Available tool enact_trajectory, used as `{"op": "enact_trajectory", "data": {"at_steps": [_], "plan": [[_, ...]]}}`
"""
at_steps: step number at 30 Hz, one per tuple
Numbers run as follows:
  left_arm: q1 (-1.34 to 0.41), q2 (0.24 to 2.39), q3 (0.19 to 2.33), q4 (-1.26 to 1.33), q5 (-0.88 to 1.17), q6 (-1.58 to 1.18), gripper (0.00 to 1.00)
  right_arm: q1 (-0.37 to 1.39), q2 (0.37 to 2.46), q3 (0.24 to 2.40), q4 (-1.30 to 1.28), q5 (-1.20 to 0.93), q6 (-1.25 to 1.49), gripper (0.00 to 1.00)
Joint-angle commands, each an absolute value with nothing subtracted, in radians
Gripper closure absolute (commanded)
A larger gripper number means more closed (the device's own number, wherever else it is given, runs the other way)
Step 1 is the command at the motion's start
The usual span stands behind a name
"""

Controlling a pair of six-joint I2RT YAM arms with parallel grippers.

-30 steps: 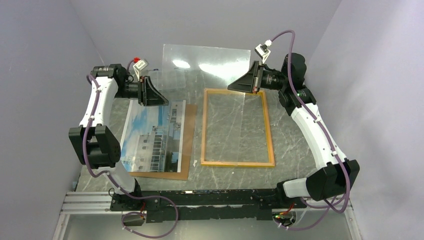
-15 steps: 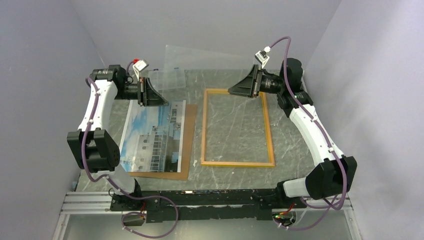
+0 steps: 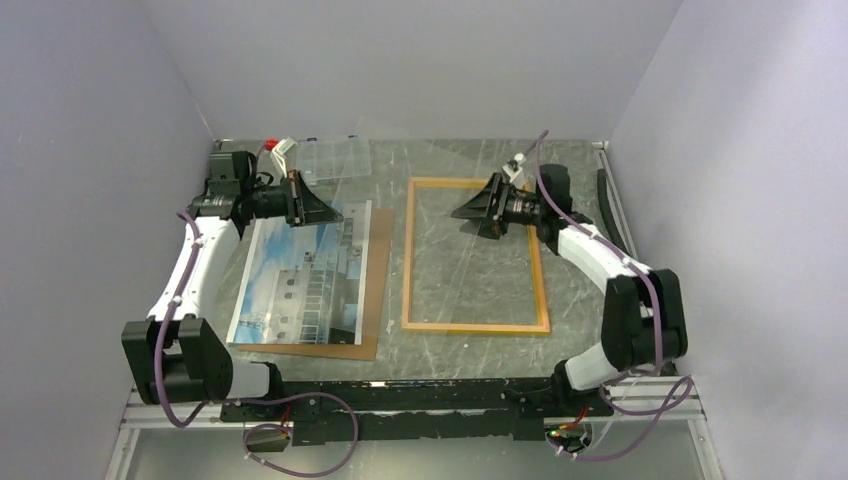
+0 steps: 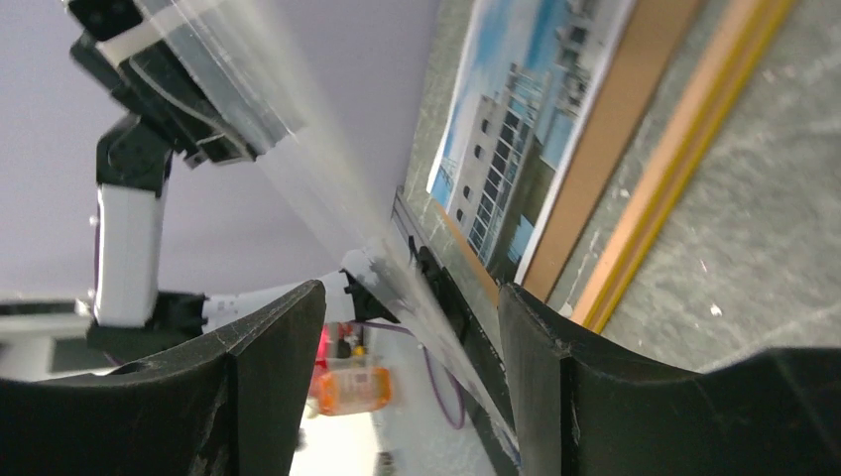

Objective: Put the photo into the frame

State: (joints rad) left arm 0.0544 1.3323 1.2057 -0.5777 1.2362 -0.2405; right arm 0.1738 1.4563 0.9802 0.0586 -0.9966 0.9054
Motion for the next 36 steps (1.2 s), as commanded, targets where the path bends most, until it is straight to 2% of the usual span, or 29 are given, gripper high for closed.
{"op": "enact_trajectory", "data": {"at_steps": [1, 9, 20, 29, 36], "plan": [[0.049, 1.371, 1.140, -0.466, 1.076, -0.371, 0.97, 0.164, 1.540, 0.904, 0.224, -0.956, 1.016, 0.32], [0.030, 1.396, 1.024, -0.363, 0.892, -0.492, 0.97, 0.167, 1.679, 0.823, 0.420, -0.941, 1.136, 0.26], [0.008, 1.441, 0.970, -0.382, 0.759, -0.490, 0.97, 0.176, 1.897, 0.761, 0.516, -0.914, 1.138, 0.24], [0.007, 1.437, 0.945, -0.416, 0.676, -0.435, 0.97, 0.205, 1.935, 0.778, 0.363, -0.884, 1.002, 0.24], [0.007, 1.444, 0.931, -0.420, 0.655, -0.432, 0.97, 0.285, 1.861, 0.824, 0.087, -0.785, 0.835, 0.23]]}}
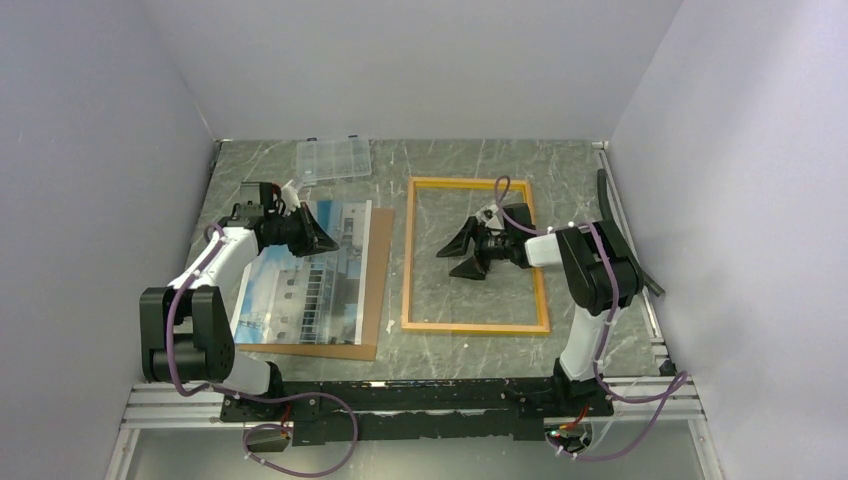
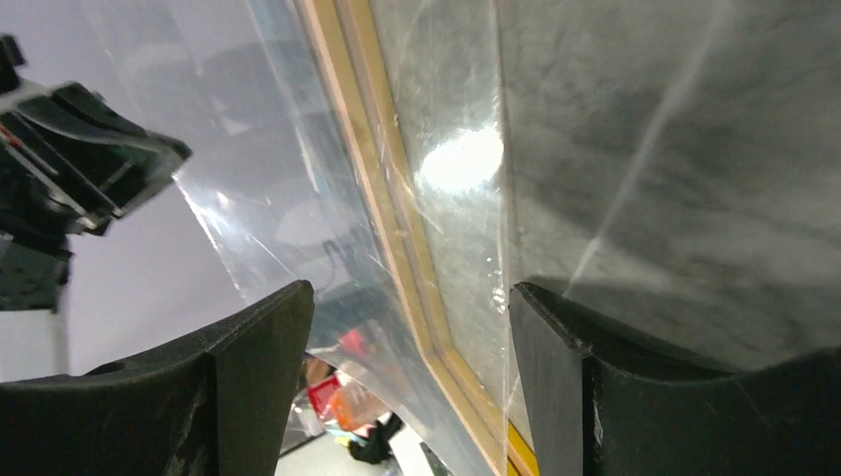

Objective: Put the photo into the frame

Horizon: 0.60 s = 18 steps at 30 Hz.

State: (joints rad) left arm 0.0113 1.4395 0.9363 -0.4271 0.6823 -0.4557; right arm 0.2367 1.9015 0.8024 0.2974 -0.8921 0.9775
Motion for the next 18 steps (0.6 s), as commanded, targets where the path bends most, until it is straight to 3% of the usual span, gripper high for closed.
{"op": "enact_trajectory", "data": {"at_steps": [1, 11, 18], "plan": [[0.007, 1.445, 0.930, -0.424, 0.644, -0.428, 0.97, 0.297, 1.853, 0.824, 0.065, -0.774, 0.828, 0.23], [0.007, 1.458, 0.928, -0.448, 0.593, -0.400, 0.97, 0.411, 1.758, 0.816, -0.114, -0.601, 0.780, 0.23], [-0.035, 1.463, 0.924, -0.469, 0.554, -0.390, 0.97, 0.434, 1.760, 0.736, 0.088, -0.711, 0.894, 0.27]]}}
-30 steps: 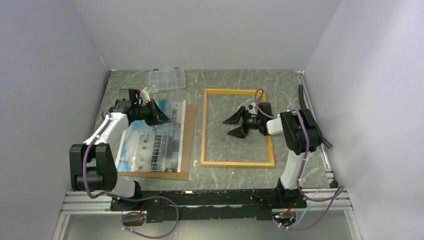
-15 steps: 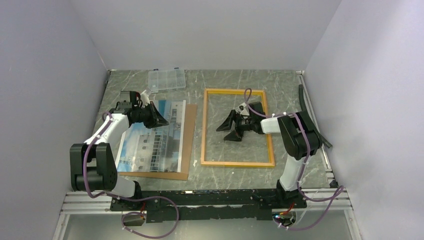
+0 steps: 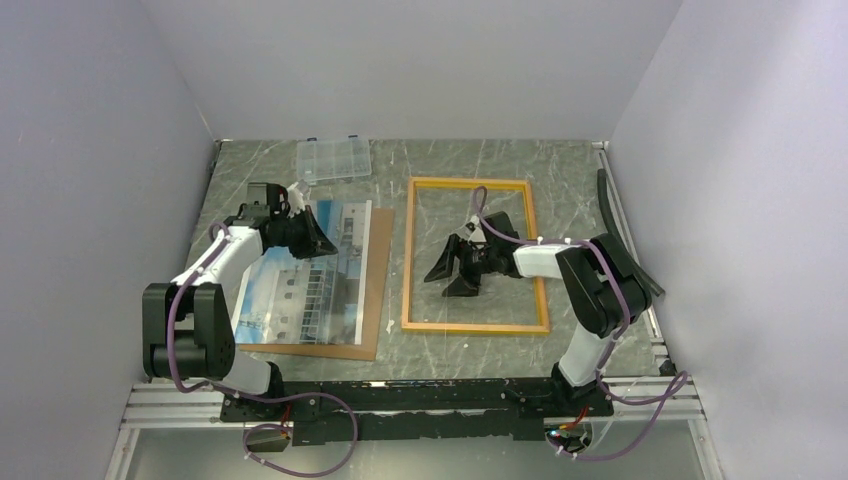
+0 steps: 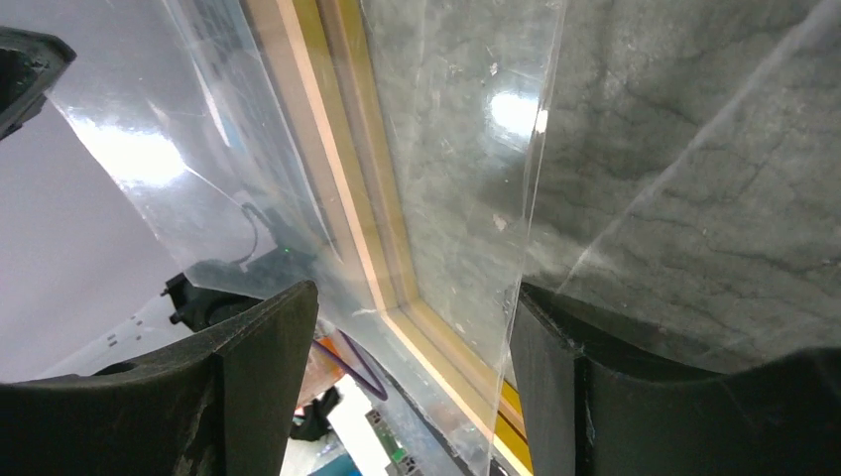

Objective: Put the photo into the frame

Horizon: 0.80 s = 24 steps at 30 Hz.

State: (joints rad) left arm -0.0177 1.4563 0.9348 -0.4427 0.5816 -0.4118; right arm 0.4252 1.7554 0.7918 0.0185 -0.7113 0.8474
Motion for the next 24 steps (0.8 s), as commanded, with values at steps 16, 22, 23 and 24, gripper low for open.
{"op": "enact_trajectory", "data": {"at_steps": [16, 22, 23, 24], "plan": [[-0.052, 1.476, 0.920, -0.486, 0.487, -0.382, 0.90, 0.415, 1.577, 0.661, 0.499, -0.896, 1.129, 0.46], [-0.061, 1.500, 0.937, -0.483, 0.545, -0.381, 0.67, 0.405, 1.497, 0.732, 0.190, -0.753, 0.967, 0.84], [-0.062, 1.504, 0.942, -0.486, 0.548, -0.378, 0.65, 0.400, 1.490, 0.741, 0.161, -0.741, 0.953, 0.90], [-0.065, 1.507, 0.945, -0.488, 0.554, -0.375, 0.63, 0.393, 1.482, 0.750, 0.133, -0.728, 0.937, 0.96]]}}
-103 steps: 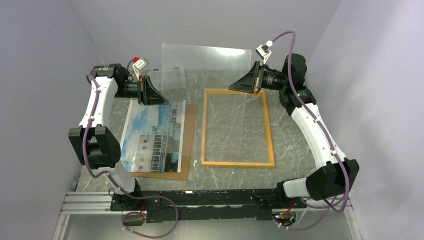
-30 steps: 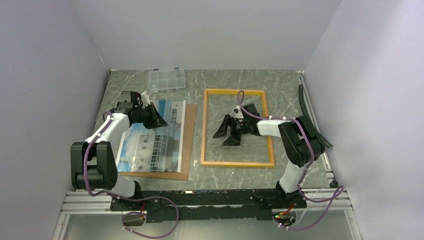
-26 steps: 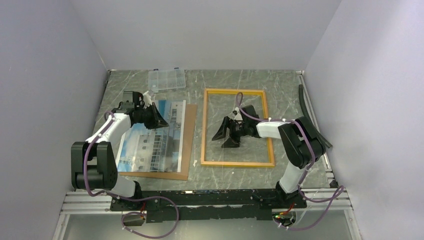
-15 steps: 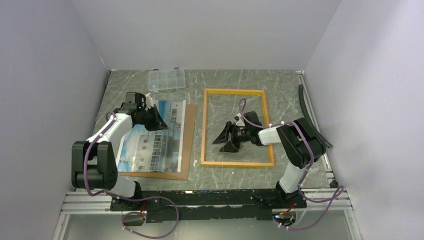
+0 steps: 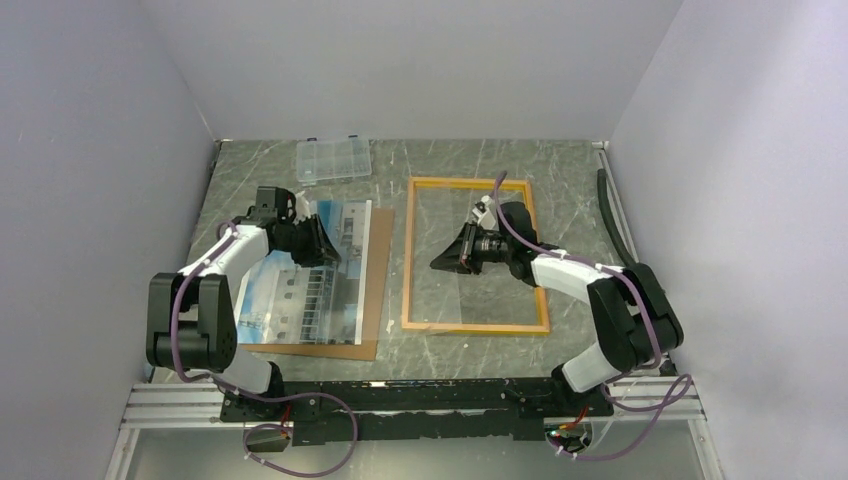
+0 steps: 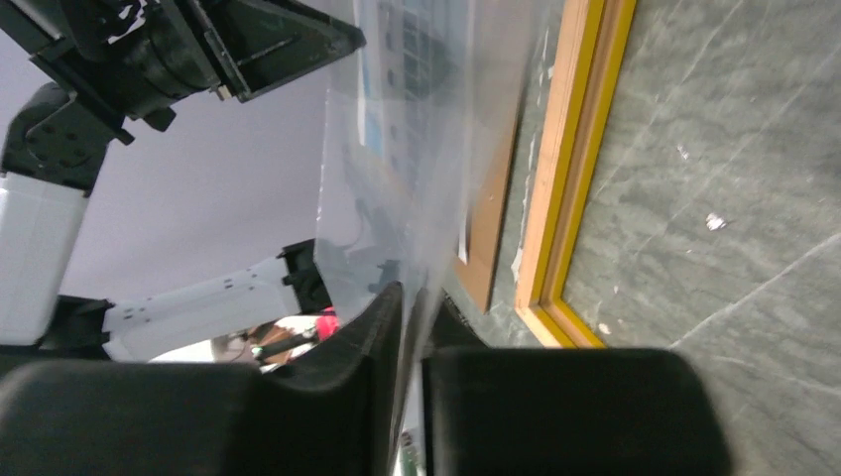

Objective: Put the photo into the frame

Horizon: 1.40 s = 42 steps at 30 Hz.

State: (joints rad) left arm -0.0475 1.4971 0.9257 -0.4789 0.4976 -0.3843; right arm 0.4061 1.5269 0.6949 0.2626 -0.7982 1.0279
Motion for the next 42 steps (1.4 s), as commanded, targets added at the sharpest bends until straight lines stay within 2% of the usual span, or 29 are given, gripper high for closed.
{"op": "enact_trajectory", "data": {"at_steps": [1, 6, 14, 19, 26, 34, 42], "plan": [[-0.068, 1.510, 0.950, -0.491, 0.553, -0.372, 0.60, 0.383, 1.471, 0.759, 0.102, -0.717, 0.921, 1.00], [-0.079, 1.519, 0.976, -0.494, 0.554, -0.362, 0.46, 0.329, 1.420, 0.807, -0.032, -0.700, 0.805, 1.00], [-0.133, 1.554, 1.072, -0.500, 0.538, -0.337, 0.41, 0.250, 1.326, 0.987, -0.401, -0.461, 0.515, 1.00], [-0.216, 1.613, 1.170, -0.513, 0.482, -0.315, 0.41, 0.164, 1.297, 1.118, -0.579, -0.432, 0.415, 1.00], [-0.355, 1.773, 1.330, -0.492, 0.395, -0.273, 0.40, 0.094, 1.173, 1.196, -0.675, -0.366, 0.384, 1.00], [-0.480, 1.943, 1.454, -0.430, 0.309, -0.150, 0.41, 0.064, 1.087, 1.162, -0.715, -0.386, 0.399, 1.00], [-0.544, 1.998, 1.427, -0.376, 0.203, -0.080, 0.50, 0.049, 1.061, 1.099, -0.704, -0.453, 0.432, 1.00]]}}
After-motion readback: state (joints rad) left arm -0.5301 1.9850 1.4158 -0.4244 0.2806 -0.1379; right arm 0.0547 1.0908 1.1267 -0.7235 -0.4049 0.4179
